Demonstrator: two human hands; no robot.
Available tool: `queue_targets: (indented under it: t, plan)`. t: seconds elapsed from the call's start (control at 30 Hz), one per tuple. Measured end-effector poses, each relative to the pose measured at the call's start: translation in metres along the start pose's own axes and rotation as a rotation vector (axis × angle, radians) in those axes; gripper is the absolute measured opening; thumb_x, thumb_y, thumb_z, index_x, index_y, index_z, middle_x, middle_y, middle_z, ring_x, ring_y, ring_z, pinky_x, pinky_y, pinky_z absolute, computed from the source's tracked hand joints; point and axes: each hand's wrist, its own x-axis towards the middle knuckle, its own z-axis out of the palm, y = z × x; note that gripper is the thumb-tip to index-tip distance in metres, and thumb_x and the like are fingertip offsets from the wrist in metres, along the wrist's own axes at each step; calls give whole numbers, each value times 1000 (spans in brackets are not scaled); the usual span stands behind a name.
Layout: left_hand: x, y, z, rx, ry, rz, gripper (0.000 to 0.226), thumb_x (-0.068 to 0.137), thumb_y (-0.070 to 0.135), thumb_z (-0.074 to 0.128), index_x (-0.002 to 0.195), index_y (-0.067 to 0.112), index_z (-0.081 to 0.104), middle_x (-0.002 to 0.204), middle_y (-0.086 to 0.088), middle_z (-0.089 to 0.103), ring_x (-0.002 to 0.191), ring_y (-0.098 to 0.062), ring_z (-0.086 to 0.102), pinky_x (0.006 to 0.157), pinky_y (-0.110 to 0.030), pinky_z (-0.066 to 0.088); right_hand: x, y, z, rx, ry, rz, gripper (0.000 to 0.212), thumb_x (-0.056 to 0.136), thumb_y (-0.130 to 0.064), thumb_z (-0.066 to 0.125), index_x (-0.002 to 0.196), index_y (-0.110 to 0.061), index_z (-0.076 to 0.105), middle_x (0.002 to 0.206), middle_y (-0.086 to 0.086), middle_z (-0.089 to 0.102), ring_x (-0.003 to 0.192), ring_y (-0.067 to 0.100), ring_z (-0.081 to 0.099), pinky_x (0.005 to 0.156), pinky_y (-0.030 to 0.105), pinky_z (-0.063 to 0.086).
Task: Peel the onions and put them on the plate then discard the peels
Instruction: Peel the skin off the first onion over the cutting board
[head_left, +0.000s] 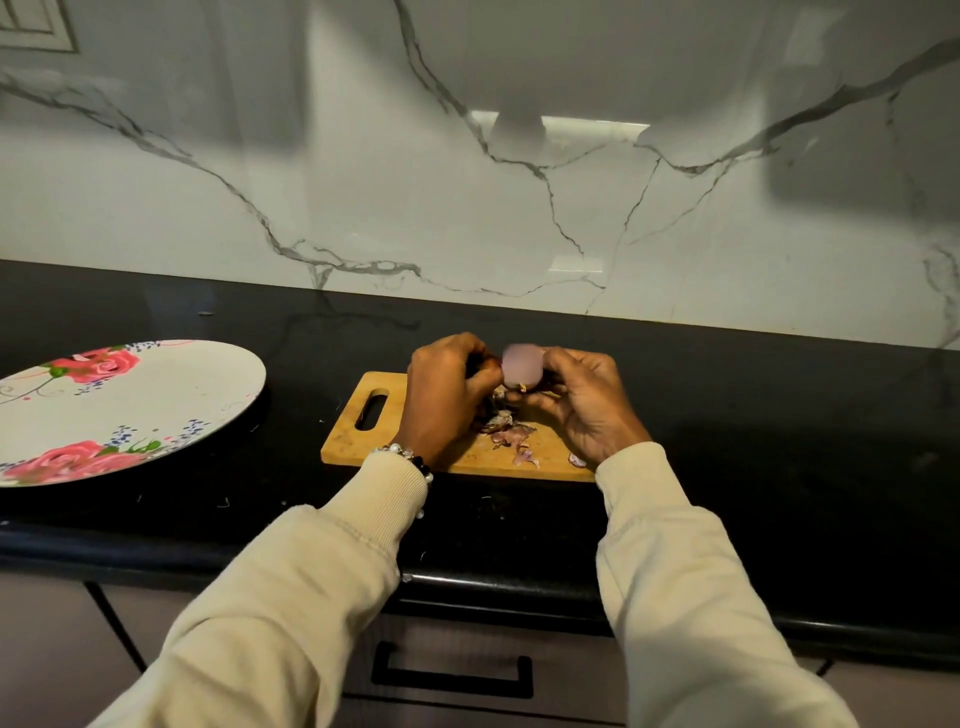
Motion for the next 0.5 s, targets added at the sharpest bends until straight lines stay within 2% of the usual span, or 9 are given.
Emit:
queue_targets:
  t: [0.1, 0.17, 0.23, 0.33, 0.5]
  plan:
    - [0, 1, -1, -35, -16, -33, 6, 86, 12, 64, 90, 8, 68, 81, -1, 65, 75, -16, 61, 66, -27, 51, -2, -4, 0, 98, 4, -7, 29, 95, 3, 53, 71, -1, 70, 71, 11, 74, 69, 23, 73, 62, 36, 62]
    - [0, -1, 0, -110, -4, -71, 8, 88, 12, 61, 90, 9, 67, 80, -3, 68, 75, -18, 65, 69, -39, 56, -2, -8, -1, 179, 40, 1, 23, 95, 2, 53, 75, 1, 65, 70, 11, 73, 67, 23, 73, 58, 34, 62]
    - [0, -2, 0, -172, 15, -99, 11, 91, 15, 60, 93, 10, 69, 78, -3, 70, 73, -17, 67, 70, -43, 57, -1, -9, -2, 237, 68, 11, 18, 95, 1, 53, 80, 3, 62, 76, 17, 71, 69, 25, 73, 57, 34, 61]
    - [-2, 3, -2, -225, 18, -68, 13, 92, 18, 63, 97, 12, 74, 80, 1, 72, 74, -12, 68, 73, -37, 57, 1, -7, -4, 226, 62, 27, 15, 95, 0, 53, 83, 4, 62, 89, 23, 68, 80, 31, 71, 65, 39, 63]
    - [-3, 4, -2, -216, -5, -51, 17, 87, 16, 70, 102, 11, 76, 90, 0, 75, 78, -8, 68, 76, -33, 58, 4, -3, -6, 121, 4, 11, 24, 95, 1, 53, 77, 3, 69, 80, 18, 73, 81, 29, 72, 68, 38, 62]
